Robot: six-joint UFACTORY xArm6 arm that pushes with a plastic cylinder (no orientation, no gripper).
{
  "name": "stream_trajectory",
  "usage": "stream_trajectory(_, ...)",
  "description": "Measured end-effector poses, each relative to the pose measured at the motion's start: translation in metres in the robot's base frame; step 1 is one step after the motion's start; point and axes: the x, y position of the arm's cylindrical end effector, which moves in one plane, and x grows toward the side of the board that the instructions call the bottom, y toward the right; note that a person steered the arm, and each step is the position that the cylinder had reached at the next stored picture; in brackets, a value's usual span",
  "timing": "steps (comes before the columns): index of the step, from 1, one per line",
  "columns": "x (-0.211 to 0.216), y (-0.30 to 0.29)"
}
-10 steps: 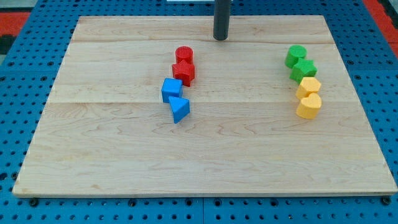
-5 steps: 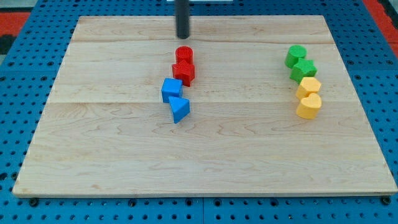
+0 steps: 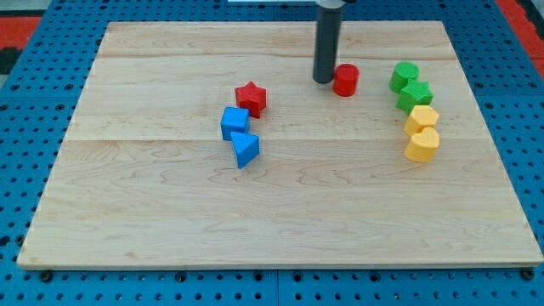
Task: Move the red circle closer to the green circle
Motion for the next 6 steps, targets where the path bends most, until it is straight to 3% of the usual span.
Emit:
stream_trajectory(1,0.036,-0.006)
stream_trajectory(3,-0.016,0.06)
stream_trajectory(6,-0.047,0.057)
